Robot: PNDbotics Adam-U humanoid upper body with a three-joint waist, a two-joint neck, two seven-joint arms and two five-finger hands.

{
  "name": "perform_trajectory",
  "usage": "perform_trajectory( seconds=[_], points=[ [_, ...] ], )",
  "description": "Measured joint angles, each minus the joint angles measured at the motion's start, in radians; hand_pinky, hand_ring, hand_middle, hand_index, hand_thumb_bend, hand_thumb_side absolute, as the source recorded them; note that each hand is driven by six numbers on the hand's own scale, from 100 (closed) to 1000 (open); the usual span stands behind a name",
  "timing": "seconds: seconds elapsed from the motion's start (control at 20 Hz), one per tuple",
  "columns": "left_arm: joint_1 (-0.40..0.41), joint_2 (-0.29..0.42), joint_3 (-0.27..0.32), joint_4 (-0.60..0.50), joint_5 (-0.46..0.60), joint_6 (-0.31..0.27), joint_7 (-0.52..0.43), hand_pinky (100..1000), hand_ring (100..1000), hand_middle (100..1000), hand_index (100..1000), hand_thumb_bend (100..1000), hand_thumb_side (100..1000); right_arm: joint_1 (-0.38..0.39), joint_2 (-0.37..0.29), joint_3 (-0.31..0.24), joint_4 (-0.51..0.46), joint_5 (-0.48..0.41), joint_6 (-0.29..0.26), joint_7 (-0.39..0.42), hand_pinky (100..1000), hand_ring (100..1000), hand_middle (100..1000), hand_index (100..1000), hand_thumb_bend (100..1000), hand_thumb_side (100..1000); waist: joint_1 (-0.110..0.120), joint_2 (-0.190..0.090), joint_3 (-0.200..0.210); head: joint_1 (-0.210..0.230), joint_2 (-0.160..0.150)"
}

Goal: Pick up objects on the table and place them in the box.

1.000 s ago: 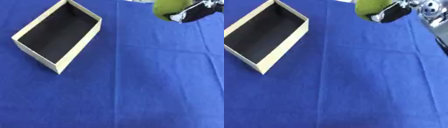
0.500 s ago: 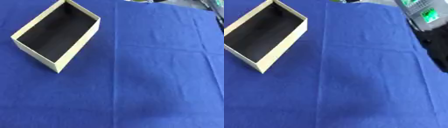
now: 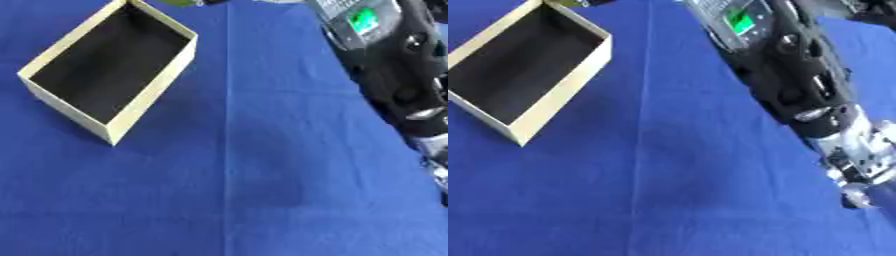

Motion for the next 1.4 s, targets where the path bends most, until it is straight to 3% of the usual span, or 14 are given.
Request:
perform_trajectory(
  seconds=[0.45,0.9,1.15,1.2,1.4],
  points=[
    [-0.036,0.006,-0.012,0.0,0.019,-0.011,-0.012,742,524,595,579,298,219,-0.062,0.122,0.006,0.234,0.002,-0.103,-0.006,676,585,479,674,100,100,-0.014,0.013,0.035,-0.056,0.0],
    [-0.057,0.006,-0.017,0.0,0.032,-0.015,-0.017,742,525,594,579,301,218,-0.074,0.18,0.022,0.361,0.019,-0.182,0.053,701,626,514,700,100,100,-0.027,0.016,0.055,-0.072,0.0],
    [-0.057,0.006,-0.017,0.0,0.032,-0.015,-0.017,742,524,594,579,300,219,-0.068,0.181,0.024,0.395,0.052,-0.213,0.062,759,755,663,804,169,100,-0.031,0.017,0.056,-0.076,0.006],
    [-0.057,0.006,-0.017,0.0,0.032,-0.015,-0.017,742,524,594,579,300,220,-0.066,0.181,0.024,0.399,0.059,-0.217,0.065,783,790,725,834,195,136,-0.031,0.017,0.056,-0.076,0.008],
    [-0.057,0.006,-0.017,0.0,0.032,-0.015,-0.017,742,524,594,579,300,219,-0.063,0.181,0.016,0.405,0.091,-0.218,0.069,825,843,783,871,234,214,-0.031,0.018,0.054,-0.078,0.009]
  ],
)
